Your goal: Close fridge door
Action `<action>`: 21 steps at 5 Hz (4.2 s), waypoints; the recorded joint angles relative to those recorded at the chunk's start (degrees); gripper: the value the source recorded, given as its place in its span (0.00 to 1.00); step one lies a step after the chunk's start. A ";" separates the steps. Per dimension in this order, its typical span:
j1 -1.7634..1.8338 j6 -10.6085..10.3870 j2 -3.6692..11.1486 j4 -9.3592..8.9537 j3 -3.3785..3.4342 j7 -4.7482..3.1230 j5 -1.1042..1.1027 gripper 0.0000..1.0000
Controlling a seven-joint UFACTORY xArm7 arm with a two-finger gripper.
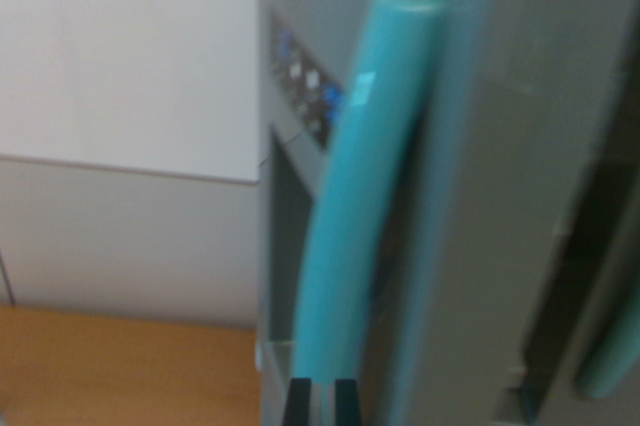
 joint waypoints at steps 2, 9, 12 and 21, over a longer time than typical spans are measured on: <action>0.01 -0.06 3.08 1.07 0.65 0.00 0.00 1.00; 0.01 -0.28 11.12 5.28 1.57 0.00 0.00 1.00; -0.01 -0.30 15.31 7.25 0.93 0.00 0.00 1.00; -0.02 -0.36 22.38 11.87 -5.64 0.00 0.00 1.00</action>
